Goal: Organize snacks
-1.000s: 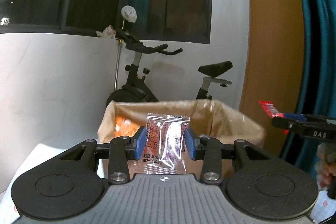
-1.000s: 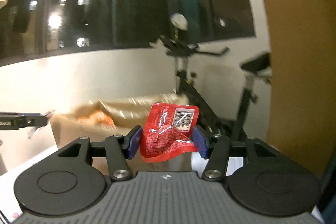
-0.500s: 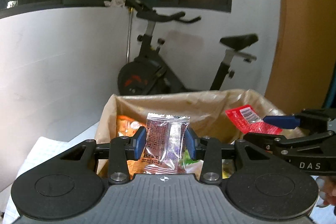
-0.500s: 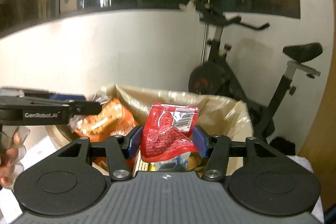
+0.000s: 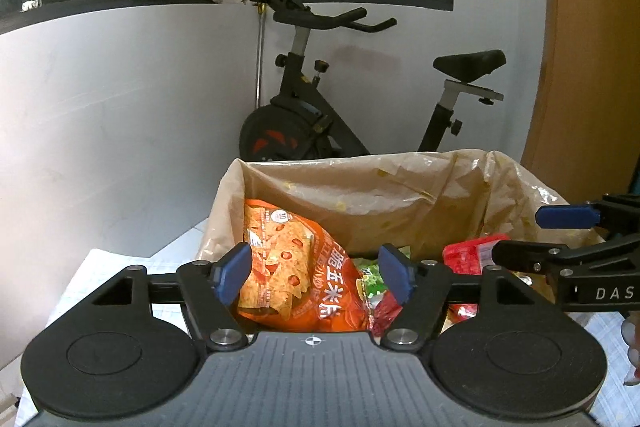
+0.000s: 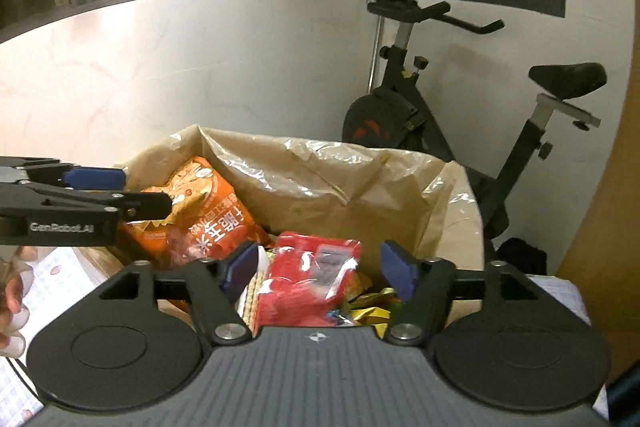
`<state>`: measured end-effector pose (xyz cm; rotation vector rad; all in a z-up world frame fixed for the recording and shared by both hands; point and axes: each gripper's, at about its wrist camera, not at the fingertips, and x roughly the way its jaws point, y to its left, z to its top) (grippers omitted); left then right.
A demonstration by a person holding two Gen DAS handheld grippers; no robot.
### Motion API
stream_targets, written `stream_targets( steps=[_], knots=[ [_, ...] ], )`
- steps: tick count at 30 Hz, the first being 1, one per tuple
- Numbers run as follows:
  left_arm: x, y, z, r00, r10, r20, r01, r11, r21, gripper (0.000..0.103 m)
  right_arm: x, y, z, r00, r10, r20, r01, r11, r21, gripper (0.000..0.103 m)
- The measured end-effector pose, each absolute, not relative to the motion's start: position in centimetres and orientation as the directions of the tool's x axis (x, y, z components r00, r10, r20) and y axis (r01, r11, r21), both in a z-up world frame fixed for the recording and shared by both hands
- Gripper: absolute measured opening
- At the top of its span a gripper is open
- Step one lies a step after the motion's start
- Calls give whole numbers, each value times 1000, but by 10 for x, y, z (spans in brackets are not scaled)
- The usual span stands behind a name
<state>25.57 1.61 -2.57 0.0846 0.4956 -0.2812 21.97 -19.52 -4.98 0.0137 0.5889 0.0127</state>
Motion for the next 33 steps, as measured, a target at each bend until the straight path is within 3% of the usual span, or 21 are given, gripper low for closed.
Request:
stream_targets(
  steps=[2,6,20,33],
  knots=[
    [252,16,-22,848,-248,-468,290,957,19,75,215,-195,-46,836,20,-548,-5,1000,28,78],
    [239,18,-13,873,-229,-431,269,962,35,91,204,-194,-37,858,20,-514,0,999,39,86],
    [176,15,25,928,-118,-352,182,971,154,93,147,-190,5,911,-41,-410,81,993,80,102],
    [81,31,73,952,-149,-266,186,975,119,93,60,-169,55,930,-80,-358,119,989,86,103]
  ],
)
